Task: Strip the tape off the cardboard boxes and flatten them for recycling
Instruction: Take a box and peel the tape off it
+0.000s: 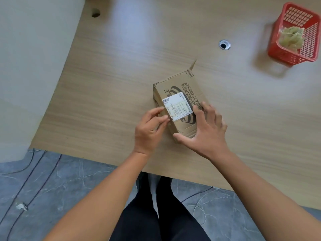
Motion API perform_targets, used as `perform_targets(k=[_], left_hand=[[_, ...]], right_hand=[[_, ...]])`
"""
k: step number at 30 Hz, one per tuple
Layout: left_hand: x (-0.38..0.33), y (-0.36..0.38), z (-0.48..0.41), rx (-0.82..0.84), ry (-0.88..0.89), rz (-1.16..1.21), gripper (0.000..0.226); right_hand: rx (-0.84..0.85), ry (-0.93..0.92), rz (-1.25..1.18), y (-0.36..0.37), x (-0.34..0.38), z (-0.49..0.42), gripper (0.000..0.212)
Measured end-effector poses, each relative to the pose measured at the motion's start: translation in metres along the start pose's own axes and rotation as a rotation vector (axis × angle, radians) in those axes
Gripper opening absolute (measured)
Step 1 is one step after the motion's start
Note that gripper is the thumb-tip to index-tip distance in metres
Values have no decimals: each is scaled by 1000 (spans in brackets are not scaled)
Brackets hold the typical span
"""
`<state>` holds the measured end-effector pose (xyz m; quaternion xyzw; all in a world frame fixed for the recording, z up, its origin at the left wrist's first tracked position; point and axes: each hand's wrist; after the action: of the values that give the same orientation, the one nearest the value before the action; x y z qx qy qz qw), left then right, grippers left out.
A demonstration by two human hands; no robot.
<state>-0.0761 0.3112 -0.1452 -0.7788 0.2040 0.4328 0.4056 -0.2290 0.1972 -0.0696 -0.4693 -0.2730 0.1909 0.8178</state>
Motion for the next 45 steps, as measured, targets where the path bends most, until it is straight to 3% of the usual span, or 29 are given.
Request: perform_targets(k=[3, 7, 13, 19, 23, 27, 31, 34, 36, 40, 43, 45], left_hand=[[8, 5, -4, -54, 29, -41, 9], [14, 4, -6, 12, 93, -38, 13], [4, 5, -5, 27, -45, 50, 7], [3, -4, -15, 117, 38, -187, 7], [-1, 0, -18, 161, 21, -164, 8], [0, 0, -1, 127, -172, -90, 7], [6, -17, 25, 212, -441, 201, 19], [4, -37, 29, 111, -608, 437, 17], [1, -54, 26, 48, -624, 527, 17], [-1, -84, 18, 115, -565, 381, 20], [3, -106, 15, 41, -582, 77, 21], [0, -108, 11, 97, -485, 4, 35]], right_hand=[[-6, 16, 47, 3, 4, -4, 111], [-33, 35, 23, 7, 8, -7, 107], [10, 55, 6, 5, 11, -8, 102], [-14, 60, 26, 13, 11, -9, 103], [-22, 67, 46, 16, 9, -11, 105], [-23, 73, 43, 19, 9, -10, 107], [-28, 76, 44, 20, 9, -10, 108], [-23, 81, 43, 20, 10, -10, 108], [-21, 82, 42, 20, 9, -10, 107], [-20, 83, 40, 21, 8, -11, 105], [-22, 84, 40, 21, 8, -11, 105], [-26, 82, 44, 20, 8, -11, 104]])
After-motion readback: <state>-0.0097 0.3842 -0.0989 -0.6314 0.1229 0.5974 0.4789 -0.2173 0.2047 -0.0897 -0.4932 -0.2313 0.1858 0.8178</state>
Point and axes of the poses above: each hand's wrist, its own z-axis away from the middle knuckle, its own y-axis out of the palm, x = y × z, and after that the axes turned 15 degrees about x, right-handed
